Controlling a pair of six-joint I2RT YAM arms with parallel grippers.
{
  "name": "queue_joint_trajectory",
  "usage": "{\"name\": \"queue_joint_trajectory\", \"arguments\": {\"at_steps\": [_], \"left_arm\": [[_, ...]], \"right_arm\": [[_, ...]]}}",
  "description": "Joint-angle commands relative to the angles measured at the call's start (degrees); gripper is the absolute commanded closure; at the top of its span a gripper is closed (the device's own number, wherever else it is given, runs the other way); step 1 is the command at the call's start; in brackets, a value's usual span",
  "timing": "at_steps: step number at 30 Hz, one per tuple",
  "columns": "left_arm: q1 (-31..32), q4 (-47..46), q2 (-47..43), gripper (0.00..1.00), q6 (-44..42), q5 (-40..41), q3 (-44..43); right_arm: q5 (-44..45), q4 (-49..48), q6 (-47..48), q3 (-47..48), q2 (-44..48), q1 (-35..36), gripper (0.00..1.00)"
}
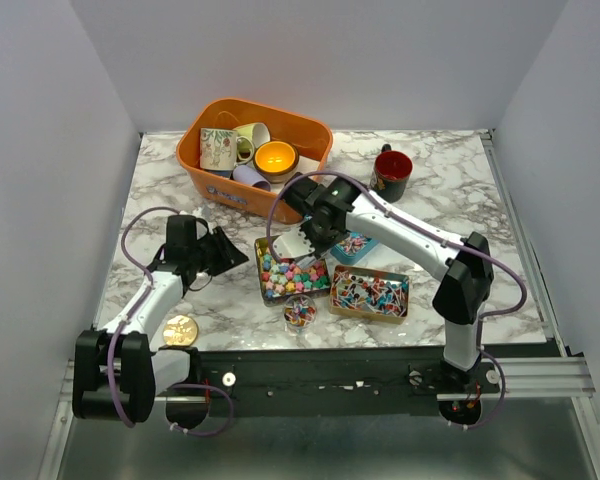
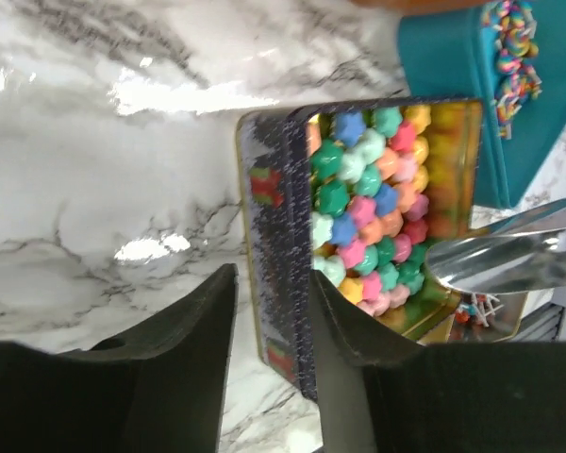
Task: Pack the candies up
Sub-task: Scoop the fake candies from the storage box.
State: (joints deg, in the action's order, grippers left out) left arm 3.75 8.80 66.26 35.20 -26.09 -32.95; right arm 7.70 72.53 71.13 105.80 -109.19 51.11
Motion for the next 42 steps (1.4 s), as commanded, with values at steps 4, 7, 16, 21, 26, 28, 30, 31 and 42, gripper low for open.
{"name": "queue_joint_trajectory", "arguments": {"at_steps": [4,7,16,21,26,28,30,31,42], "left_arm": [[0.1,2.1,-4.2,0.90,5.5,1.7,7.2],[0.4,1.5,-5.7,1.00,7.2,1.2,10.9],[11.3,0.4,-8.4,1.00,8.1,1.4,13.6],[16.5,-0.6,-7.7,1.00,8.0,0.8,14.4],[17.1,-3.2,-5.8,1.00,7.9,-0.2,15.3],[17.1,-4.4,-5.8,1.00,8.0,-0.4,15.5],[17.1,-5.4,-6.1,1.00,8.2,0.0,16.2],[17.1,-6.1,-6.7,1.00,8.2,0.4,16.3],[16.6,-8.0,-9.3,1.00,8.7,2.7,17.6]], "right_arm": [[17.5,-2.3,5.9,0.4,-2.5,2.9,0.99],[21.3,-5.5,8.4,-1.5,-3.0,3.5,0.99],[28.6,-12.1,13.5,-5.3,-6.0,7.1,0.99],[33.2,-21.1,20.4,-10.4,-6.4,7.9,0.99],[33.5,-21.6,21.6,-10.6,-7.6,9.3,0.99],[32.0,-20.3,19.7,-10.4,-7.7,10.0,0.99],[29.4,-17.4,17.7,-9.8,-7.6,11.3,0.99],[28.3,-16.5,15.6,-9.6,-7.5,11.6,0.99],[18.7,-10.9,10.4,-15.5,-4.7,13.4,0.99]]}}
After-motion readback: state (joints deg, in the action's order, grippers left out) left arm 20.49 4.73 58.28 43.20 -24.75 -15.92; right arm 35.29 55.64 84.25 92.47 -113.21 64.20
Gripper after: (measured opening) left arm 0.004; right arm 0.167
